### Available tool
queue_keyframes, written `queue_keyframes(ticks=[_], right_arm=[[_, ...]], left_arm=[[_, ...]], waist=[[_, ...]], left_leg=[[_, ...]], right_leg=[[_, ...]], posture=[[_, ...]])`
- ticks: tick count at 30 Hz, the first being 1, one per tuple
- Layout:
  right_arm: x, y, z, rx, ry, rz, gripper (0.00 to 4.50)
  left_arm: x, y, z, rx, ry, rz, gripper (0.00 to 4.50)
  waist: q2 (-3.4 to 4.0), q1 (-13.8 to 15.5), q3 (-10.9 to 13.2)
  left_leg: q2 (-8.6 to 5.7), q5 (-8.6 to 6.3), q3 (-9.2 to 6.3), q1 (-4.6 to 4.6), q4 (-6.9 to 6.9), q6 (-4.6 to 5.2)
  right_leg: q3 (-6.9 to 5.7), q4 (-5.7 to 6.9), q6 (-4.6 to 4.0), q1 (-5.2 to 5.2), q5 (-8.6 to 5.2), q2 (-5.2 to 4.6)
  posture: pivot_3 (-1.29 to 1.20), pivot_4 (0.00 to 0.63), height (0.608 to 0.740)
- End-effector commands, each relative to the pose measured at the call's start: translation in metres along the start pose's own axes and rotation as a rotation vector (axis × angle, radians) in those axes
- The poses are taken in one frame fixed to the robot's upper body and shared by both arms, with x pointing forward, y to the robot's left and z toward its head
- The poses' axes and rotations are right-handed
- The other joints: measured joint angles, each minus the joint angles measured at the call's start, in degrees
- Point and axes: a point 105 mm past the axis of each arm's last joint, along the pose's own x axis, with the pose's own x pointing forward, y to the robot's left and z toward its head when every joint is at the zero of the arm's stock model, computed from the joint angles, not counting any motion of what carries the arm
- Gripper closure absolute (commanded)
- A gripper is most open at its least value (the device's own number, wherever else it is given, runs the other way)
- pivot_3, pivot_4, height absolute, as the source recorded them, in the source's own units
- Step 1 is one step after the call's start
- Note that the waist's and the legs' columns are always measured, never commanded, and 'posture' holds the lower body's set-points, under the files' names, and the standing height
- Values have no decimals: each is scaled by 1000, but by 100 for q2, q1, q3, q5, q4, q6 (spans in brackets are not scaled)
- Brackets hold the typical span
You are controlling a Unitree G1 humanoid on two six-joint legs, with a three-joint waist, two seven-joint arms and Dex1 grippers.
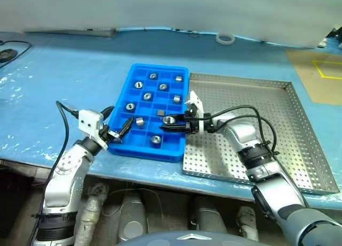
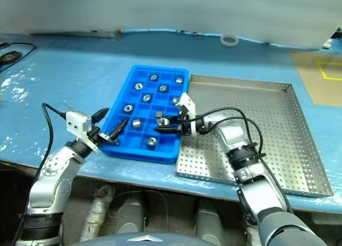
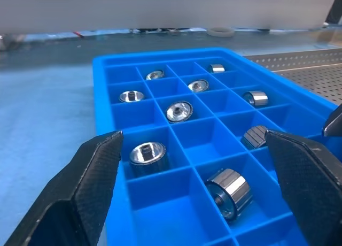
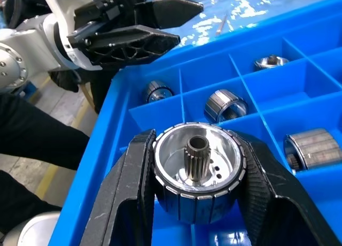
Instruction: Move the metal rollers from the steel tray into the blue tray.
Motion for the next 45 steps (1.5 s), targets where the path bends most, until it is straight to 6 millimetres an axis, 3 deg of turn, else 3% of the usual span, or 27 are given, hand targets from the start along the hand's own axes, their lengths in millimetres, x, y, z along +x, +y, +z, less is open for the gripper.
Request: queue_keyframes(ticks=[1,8,14,18,22,27,31,36,45], right_arm=[[-1,-5,-1,-32,10,-12,2834],[-14,-8,-6,-4,-10,-37,2834],[-15,-18,0,-31,-46,-120,866],[-21,-36,17,-54,-147,-246,866],[-28,-48,32,-70,-237,-339,866],[-43,-57,35,-75,-284,-415,866],[-56,-70,35,-121,-284,-522,866],[-71,-68,40,-153,-327,-561,866],[-89,-73,51,-227,-401,-699,866]], left_arm=[[-1,3,18,38,-46,6,0],[8,8,23,61,-47,-25,0],[17,9,27,66,-57,-58,0],[22,12,31,16,-79,-26,0],[26,30,19,79,-22,69,0],[37,17,35,49,-87,-36,0],[44,4,36,54,-73,-165,0],[57,8,47,54,-108,-193,0],[72,4,48,66,-116,-244,0]], waist=[[-1,0,-1],[-2,-4,-1],[-2,-54,-2],[-2,-61,-2],[-2,-85,-2],[-2,-84,-2],[-2,-114,-2],[-2,-172,-2],[-2,-392,-2]], left_leg=[[-1,0,0,1,0,0],[-1,0,-4,2,-2,0],[-2,2,-5,5,0,-3],[-3,3,-4,4,1,-5],[-1,4,-4,3,0,-6],[-1,4,-3,-6,0,-5],[-3,4,2,-2,1,-6],[-2,6,4,-3,3,-7],[-4,5,7,-2,3,-5]], right_leg=[[0,-1,0,3,0,0],[-2,-2,-29,6,17,2],[1,0,-30,5,18,3],[1,2,-30,5,18,2],[0,4,-32,2,19,6],[0,0,-32,-6,19,7],[4,3,-33,-5,20,6],[5,9,-34,-8,20,13],[8,6,-34,-8,21,15]], posture=[[180,150,740],[138,150,740],[101,150,740],[76,150,740],[46,150,740],[8,150,740],[-39,150,740],[-85,150,740],[-135,150,740]])
